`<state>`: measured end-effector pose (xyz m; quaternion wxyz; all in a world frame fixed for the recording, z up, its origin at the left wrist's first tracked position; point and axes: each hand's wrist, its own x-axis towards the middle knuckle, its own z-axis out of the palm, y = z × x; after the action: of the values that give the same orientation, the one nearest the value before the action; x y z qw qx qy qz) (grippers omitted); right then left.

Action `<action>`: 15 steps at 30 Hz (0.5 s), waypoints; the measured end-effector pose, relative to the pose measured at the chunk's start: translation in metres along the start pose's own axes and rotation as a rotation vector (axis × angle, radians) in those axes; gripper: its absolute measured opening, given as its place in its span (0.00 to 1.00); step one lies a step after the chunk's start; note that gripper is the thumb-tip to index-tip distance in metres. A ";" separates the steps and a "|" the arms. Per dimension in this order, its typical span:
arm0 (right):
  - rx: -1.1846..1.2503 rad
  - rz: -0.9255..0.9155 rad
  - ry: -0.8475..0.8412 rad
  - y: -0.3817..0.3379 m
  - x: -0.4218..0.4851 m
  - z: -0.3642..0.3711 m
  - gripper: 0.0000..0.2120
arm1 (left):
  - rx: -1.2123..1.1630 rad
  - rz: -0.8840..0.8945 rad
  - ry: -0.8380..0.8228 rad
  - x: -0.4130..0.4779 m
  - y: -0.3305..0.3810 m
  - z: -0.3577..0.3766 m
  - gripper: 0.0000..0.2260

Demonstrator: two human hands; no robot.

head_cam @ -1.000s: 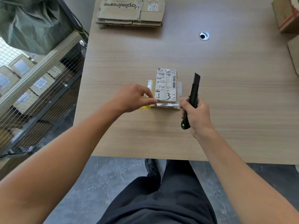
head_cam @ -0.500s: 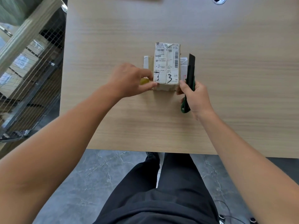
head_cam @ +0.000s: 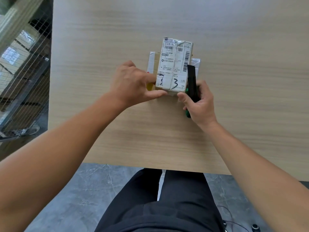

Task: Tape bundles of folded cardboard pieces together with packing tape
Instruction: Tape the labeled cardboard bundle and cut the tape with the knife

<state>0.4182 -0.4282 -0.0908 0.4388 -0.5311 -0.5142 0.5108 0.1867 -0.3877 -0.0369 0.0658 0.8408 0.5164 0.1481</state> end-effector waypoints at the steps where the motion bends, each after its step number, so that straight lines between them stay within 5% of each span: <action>1: 0.032 0.053 -0.023 0.000 0.005 -0.001 0.17 | -0.013 0.008 -0.006 0.002 -0.001 0.000 0.20; 7: 0.381 0.362 -0.353 -0.002 0.045 -0.031 0.17 | -0.095 -0.011 -0.142 0.016 -0.013 -0.001 0.21; 15: 0.483 0.617 -0.369 -0.006 0.053 -0.036 0.12 | -0.075 -0.096 -0.155 0.019 -0.005 0.003 0.24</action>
<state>0.4511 -0.3730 -0.0866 0.2778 -0.4417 -0.2670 0.8102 0.1913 -0.3689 -0.0376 0.1439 0.8210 0.5437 0.0984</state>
